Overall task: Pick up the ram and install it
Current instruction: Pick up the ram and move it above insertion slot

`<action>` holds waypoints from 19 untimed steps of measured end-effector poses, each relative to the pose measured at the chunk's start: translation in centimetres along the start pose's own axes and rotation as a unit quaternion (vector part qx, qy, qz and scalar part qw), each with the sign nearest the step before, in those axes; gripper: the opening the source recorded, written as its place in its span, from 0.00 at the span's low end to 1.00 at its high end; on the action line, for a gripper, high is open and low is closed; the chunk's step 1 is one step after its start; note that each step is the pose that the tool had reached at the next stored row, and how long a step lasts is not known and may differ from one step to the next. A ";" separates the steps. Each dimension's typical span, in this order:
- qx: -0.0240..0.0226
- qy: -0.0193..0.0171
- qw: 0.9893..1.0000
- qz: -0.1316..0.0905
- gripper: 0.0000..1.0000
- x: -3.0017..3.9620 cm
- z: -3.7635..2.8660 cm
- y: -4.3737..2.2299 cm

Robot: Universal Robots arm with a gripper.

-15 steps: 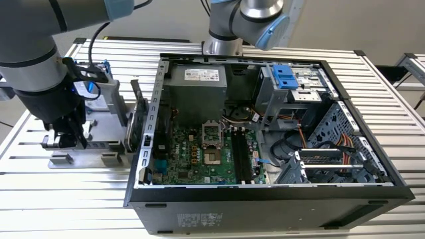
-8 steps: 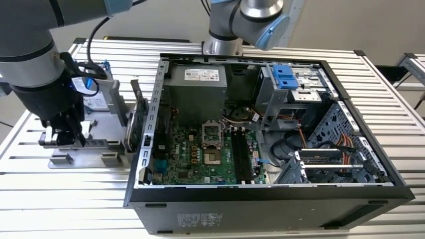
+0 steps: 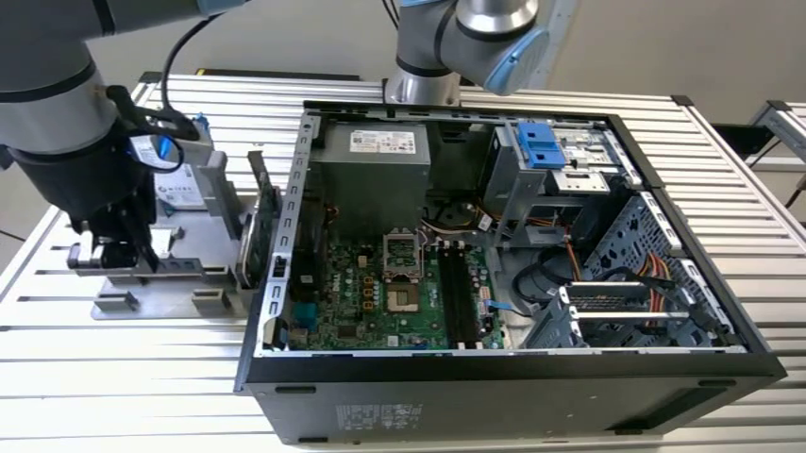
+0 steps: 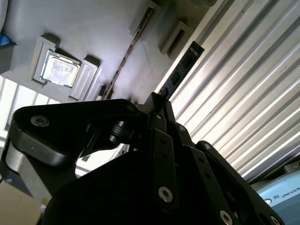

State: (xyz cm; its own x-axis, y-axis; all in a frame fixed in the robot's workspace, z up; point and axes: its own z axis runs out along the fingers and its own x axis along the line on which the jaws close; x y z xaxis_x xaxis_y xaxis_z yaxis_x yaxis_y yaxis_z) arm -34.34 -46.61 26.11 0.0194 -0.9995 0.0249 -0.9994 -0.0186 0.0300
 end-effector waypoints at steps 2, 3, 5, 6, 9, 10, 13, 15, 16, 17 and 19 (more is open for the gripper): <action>0.000 0.000 1.000 0.000 0.00 0.01 -0.27 0.01; 0.000 0.000 1.000 0.000 0.00 0.01 -0.39 0.01; 0.000 0.000 1.000 0.000 0.00 0.02 -0.62 0.02; 0.000 0.000 1.000 0.000 0.00 0.02 -0.73 0.02; 0.000 0.000 1.000 0.000 0.00 0.02 -1.10 0.04; 0.000 0.001 1.000 0.000 0.00 0.03 -1.21 0.04; 0.000 0.001 1.000 0.000 0.00 0.04 -1.52 0.05; 0.000 0.001 1.000 0.000 0.00 0.04 -1.73 0.05; 0.000 0.001 1.000 0.000 0.00 0.04 -1.84 0.06; 0.000 0.001 1.000 0.000 0.00 0.05 -1.94 0.06; 0.000 0.001 1.000 0.000 0.00 0.05 -2.14 0.06</action>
State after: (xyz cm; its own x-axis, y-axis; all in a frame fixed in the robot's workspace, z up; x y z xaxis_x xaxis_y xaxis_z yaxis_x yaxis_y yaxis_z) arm -34.34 -46.61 28.25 0.0193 -0.9995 0.0266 -0.9994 -0.0185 0.0300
